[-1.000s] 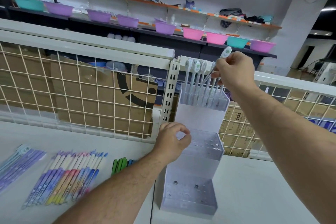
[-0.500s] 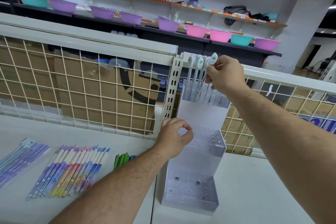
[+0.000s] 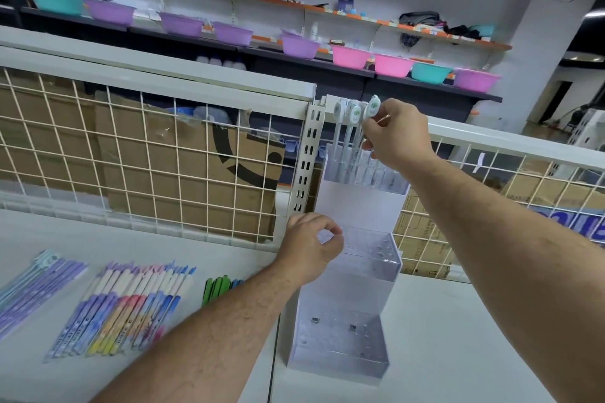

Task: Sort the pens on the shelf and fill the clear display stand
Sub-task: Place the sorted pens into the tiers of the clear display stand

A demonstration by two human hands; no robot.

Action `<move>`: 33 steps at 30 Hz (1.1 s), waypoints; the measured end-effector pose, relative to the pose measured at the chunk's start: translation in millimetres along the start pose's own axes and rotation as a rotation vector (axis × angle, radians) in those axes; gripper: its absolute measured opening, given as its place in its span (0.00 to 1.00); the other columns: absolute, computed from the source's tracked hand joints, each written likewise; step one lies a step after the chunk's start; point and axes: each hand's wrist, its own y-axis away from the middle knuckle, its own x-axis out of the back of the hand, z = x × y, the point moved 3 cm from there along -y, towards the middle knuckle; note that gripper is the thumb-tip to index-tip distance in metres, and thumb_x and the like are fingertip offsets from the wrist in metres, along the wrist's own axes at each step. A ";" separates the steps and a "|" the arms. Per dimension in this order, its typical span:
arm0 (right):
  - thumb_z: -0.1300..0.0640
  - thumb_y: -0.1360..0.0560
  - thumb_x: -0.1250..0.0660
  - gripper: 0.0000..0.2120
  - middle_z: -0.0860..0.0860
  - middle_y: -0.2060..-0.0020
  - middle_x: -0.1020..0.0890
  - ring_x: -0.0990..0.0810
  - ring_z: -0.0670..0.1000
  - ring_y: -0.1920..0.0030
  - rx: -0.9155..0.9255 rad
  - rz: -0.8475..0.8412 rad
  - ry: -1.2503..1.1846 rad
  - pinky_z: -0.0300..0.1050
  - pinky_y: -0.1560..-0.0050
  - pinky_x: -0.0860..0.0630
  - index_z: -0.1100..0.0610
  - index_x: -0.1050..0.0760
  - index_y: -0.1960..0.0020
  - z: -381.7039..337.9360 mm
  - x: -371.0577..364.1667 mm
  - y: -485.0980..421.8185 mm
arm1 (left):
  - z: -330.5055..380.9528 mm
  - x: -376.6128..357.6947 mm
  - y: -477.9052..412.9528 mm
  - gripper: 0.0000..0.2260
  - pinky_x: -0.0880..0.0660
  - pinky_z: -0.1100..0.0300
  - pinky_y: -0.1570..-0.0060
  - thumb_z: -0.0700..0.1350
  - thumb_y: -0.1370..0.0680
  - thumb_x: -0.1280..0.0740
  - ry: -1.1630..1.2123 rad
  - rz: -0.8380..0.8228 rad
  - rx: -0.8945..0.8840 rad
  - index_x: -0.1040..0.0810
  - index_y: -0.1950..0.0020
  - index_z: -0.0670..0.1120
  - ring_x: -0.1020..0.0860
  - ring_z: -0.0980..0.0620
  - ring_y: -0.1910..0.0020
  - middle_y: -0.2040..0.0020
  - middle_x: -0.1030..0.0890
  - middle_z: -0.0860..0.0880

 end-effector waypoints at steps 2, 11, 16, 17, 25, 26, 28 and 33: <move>0.56 0.20 0.33 0.05 0.49 0.64 0.17 0.15 0.46 0.66 -0.027 -0.002 -0.010 0.49 0.63 0.15 0.51 0.24 0.55 1.5 0.4 -1.8 | 0.4 0.2 0.4 0.02 0.36 0.62 0.40 0.49 0.23 0.31 0.006 -0.004 0.008 0.21 0.51 0.56 0.35 0.56 0.39 0.47 0.24 0.60; 0.56 0.20 0.33 0.04 0.51 0.63 0.17 0.16 0.45 0.69 -0.031 0.003 0.028 0.43 0.66 0.17 0.53 0.24 0.54 2.6 -1.9 -4.2 | -0.3 0.1 0.9 0.03 0.36 0.62 0.41 0.49 0.23 0.31 0.018 -0.005 0.009 0.21 0.51 0.56 0.35 0.57 0.39 0.46 0.24 0.60; 0.56 0.20 0.33 0.04 0.52 0.62 0.17 0.15 0.49 0.64 0.000 -0.023 0.103 0.51 0.59 0.15 0.55 0.23 0.52 4.6 -12.4 1.2 | -2.2 -0.1 0.2 0.03 0.36 0.64 0.43 0.49 0.23 0.31 0.014 -0.002 -0.012 0.21 0.52 0.58 0.35 0.58 0.40 0.48 0.25 0.62; 0.56 0.20 0.33 0.05 0.52 0.62 0.17 0.15 0.48 0.65 -0.016 -0.028 0.098 0.50 0.59 0.15 0.55 0.23 0.53 6.1 -12.9 1.1 | -2.8 -0.4 0.0 0.03 0.36 0.64 0.43 0.49 0.23 0.31 0.014 -0.004 -0.013 0.22 0.52 0.58 0.35 0.58 0.40 0.48 0.24 0.61; 0.63 0.23 0.33 0.07 0.54 0.63 0.16 0.15 0.50 0.66 -0.102 -0.055 0.063 0.51 0.64 0.15 0.55 0.23 0.59 14.3 -9.9 10.1 | -5.2 -0.5 -1.2 0.05 0.40 0.76 0.46 0.48 0.23 0.31 -0.003 -0.003 -0.042 0.22 0.53 0.59 0.35 0.58 0.40 0.50 0.26 0.65; 0.64 0.23 0.34 0.07 0.55 0.63 0.16 0.15 0.52 0.64 -0.103 -0.064 0.063 0.54 0.62 0.15 0.56 0.23 0.58 17.2 -11.0 14.3 | -5.3 -0.5 -1.3 0.06 0.40 0.76 0.45 0.48 0.23 0.31 -0.004 -0.003 -0.040 0.23 0.53 0.60 0.35 0.58 0.40 0.50 0.26 0.66; 0.64 0.24 0.34 0.07 0.53 0.63 0.17 0.15 0.55 0.61 -0.102 -0.063 0.059 0.57 0.60 0.16 0.56 0.22 0.59 23.0 -11.6 23.1 | -5.7 -0.9 -1.5 0.05 0.41 0.76 0.45 0.48 0.23 0.31 -0.009 -0.002 -0.033 0.22 0.53 0.60 0.35 0.58 0.39 0.50 0.26 0.66; 0.62 0.27 0.34 0.08 0.45 0.66 0.19 0.19 0.48 0.64 -0.051 -0.068 0.095 0.42 0.69 0.24 0.51 0.24 0.61 39.4 -10.1 45.4 | -3.5 -2.0 0.2 0.05 0.41 0.77 0.43 0.47 0.22 0.31 -0.021 0.023 -0.021 0.21 0.51 0.58 0.35 0.58 0.38 0.49 0.27 0.68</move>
